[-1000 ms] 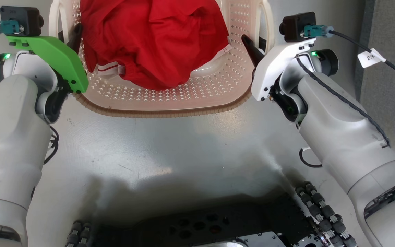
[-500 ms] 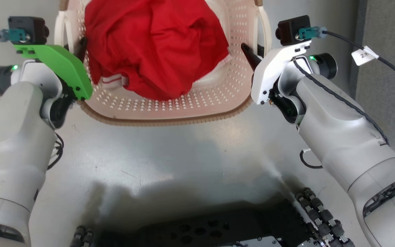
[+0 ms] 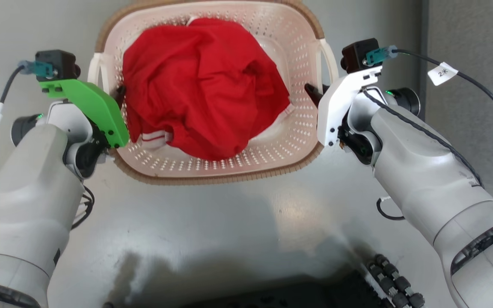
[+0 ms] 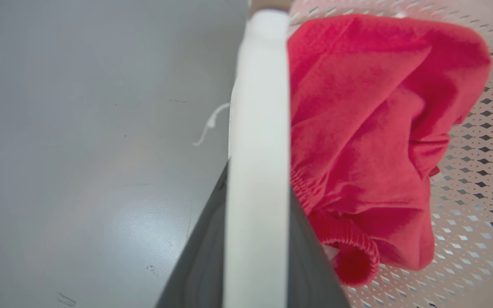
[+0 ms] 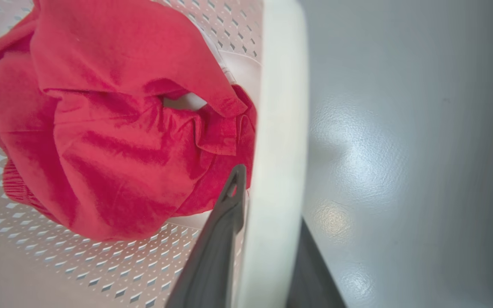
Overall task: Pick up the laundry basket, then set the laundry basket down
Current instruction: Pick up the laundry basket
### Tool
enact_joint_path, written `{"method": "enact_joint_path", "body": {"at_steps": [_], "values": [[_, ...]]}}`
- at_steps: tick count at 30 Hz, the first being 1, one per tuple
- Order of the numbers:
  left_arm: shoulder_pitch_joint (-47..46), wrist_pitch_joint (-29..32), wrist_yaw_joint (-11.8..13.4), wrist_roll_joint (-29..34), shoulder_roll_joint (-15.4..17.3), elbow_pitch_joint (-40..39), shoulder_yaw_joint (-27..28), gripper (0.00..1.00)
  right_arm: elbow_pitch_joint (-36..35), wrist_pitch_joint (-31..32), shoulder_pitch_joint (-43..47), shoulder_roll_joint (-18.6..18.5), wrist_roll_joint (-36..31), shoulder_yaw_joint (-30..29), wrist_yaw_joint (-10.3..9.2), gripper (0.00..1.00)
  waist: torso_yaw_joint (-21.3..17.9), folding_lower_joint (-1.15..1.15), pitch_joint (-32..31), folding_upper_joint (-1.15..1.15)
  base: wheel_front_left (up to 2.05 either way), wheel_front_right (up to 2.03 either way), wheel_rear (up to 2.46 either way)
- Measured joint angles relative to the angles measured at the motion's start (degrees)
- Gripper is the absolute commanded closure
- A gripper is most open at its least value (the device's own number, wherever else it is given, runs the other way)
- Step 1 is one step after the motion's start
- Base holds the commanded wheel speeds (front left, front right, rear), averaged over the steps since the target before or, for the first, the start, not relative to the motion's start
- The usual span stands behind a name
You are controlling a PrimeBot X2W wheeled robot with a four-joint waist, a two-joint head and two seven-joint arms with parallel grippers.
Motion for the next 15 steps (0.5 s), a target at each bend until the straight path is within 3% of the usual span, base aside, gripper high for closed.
{"method": "enact_joint_path", "body": {"at_steps": [15], "values": [[4.37, 3.26, 0.18, -4.76, -0.83, 1.53, -2.27, 1.0, 3.43, 4.76, 2.75, 0.6, 3.13, 2.01, 0.53, 1.0, -0.26, 0.0, -11.36, 0.0, 0.0, 0.0, 0.0]]}}
